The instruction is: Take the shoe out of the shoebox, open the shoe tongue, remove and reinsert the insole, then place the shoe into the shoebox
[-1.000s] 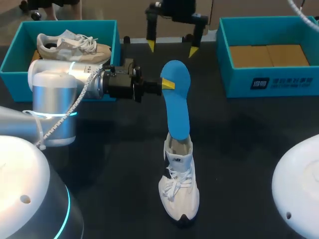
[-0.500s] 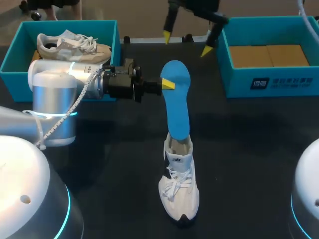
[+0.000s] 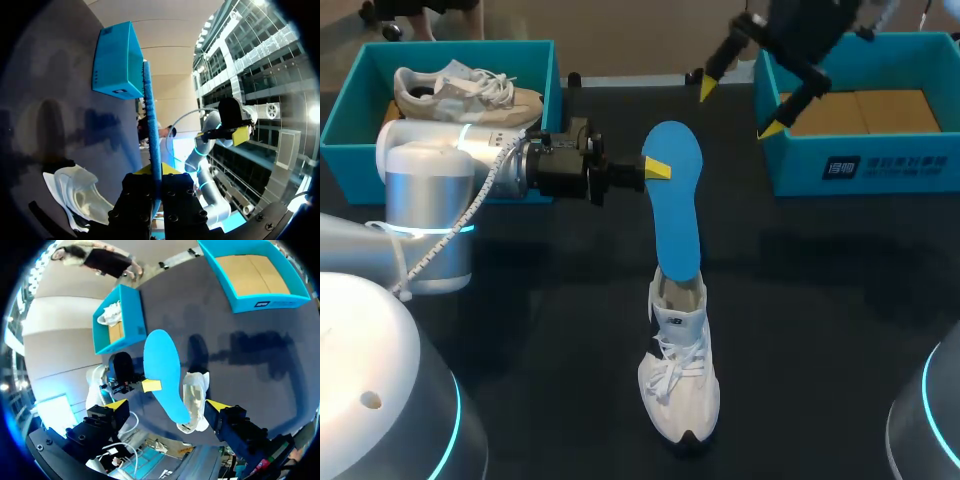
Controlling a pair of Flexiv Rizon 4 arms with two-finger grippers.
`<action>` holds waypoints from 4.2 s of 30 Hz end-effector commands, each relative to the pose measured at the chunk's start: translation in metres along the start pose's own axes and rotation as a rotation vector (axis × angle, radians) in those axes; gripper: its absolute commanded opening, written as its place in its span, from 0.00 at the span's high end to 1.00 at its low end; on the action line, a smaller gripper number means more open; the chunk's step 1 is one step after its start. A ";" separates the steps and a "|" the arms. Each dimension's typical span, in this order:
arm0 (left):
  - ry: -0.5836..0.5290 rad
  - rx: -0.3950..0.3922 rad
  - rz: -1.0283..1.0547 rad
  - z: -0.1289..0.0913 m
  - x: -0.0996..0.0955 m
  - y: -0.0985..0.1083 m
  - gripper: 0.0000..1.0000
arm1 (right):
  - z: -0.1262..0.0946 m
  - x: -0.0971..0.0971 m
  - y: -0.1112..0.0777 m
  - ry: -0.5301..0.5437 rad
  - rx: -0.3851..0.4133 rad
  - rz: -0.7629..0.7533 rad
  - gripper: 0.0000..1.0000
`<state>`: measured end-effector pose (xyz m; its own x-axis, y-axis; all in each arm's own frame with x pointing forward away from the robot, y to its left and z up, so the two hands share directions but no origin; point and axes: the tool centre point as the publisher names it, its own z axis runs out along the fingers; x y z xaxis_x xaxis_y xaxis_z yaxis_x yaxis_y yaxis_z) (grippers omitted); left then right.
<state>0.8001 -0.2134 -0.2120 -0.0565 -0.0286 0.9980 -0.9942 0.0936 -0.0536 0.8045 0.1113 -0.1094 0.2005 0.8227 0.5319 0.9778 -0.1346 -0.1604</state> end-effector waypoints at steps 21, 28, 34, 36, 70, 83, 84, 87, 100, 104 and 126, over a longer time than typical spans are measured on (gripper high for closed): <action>-0.001 0.000 0.000 0.000 0.000 0.000 1.00 | 0.030 -0.044 -0.004 0.814 -0.004 -0.071 0.00; -0.001 0.000 0.000 0.000 0.000 0.000 1.00 | 0.038 -0.045 -0.003 0.816 -0.017 -0.113 0.00; -0.001 0.000 0.000 0.000 0.000 0.000 1.00 | 0.040 -0.045 0.000 0.801 -0.013 -0.127 0.00; -0.001 0.000 0.000 0.000 0.000 0.000 1.00 | 0.039 -0.045 0.001 0.795 -0.012 -0.130 0.00; -0.047 -0.013 1.004 -0.010 0.031 -0.026 1.00 | 0.039 -0.044 0.002 0.796 -0.018 -0.149 0.00; -0.082 0.019 1.771 -0.009 0.051 -0.029 1.00 | 0.039 -0.044 0.002 0.796 -0.018 -0.149 0.00; -0.096 0.045 1.859 -0.009 0.052 -0.029 1.00 | 0.039 -0.044 0.002 0.796 -0.018 -0.149 0.00; -0.106 0.059 2.079 -0.012 0.050 -0.029 1.00 | 0.039 -0.044 0.002 0.796 -0.018 -0.149 0.00; -0.114 0.057 2.187 -0.019 0.051 -0.029 1.00 | 0.039 -0.044 0.002 0.796 -0.018 -0.149 0.00; -0.070 0.040 2.385 -0.036 0.052 -0.024 1.00 | 0.039 -0.044 0.002 0.796 -0.018 -0.149 0.00; -0.028 -0.006 2.862 -0.026 0.044 -0.011 1.00 | 0.039 -0.044 0.002 0.796 -0.018 -0.149 0.00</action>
<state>0.8085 -0.1804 -0.1649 -0.3276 0.1221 -0.9369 0.9381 -0.0762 -0.3380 0.7955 0.0957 -0.1650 0.0444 0.1935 0.9801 0.9973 -0.0662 -0.0321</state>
